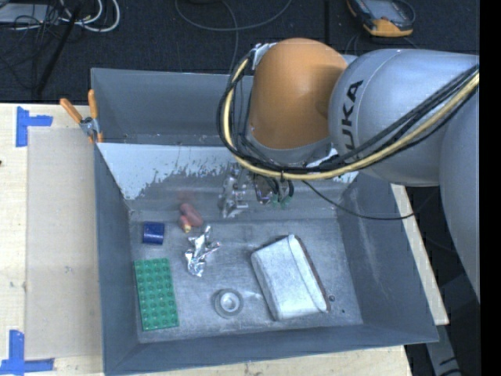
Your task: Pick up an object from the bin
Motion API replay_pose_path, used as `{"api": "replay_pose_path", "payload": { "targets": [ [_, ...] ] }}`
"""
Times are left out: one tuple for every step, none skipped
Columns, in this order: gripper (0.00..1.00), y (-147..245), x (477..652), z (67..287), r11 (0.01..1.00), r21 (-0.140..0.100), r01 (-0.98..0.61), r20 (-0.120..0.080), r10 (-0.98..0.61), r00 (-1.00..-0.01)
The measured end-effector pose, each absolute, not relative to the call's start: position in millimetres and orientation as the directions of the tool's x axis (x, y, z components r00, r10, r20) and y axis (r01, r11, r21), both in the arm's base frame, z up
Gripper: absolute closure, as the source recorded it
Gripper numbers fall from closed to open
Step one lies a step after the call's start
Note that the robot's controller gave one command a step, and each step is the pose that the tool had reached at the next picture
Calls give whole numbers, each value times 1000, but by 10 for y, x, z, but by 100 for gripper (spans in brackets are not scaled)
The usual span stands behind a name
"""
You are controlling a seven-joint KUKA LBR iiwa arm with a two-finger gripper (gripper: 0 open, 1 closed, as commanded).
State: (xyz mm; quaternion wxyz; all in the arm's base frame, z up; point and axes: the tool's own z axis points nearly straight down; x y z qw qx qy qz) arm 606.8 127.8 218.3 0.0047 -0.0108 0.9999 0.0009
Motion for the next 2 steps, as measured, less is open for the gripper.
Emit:
{"api": "replay_pose_path", "payload": {
  "targets": [
    [0,1277,6050,2131,1000,0,-23,-1,-23,-1000],
    [0,1485,5659,887,987,0,-164,10,-164,-986]
  ]
}}
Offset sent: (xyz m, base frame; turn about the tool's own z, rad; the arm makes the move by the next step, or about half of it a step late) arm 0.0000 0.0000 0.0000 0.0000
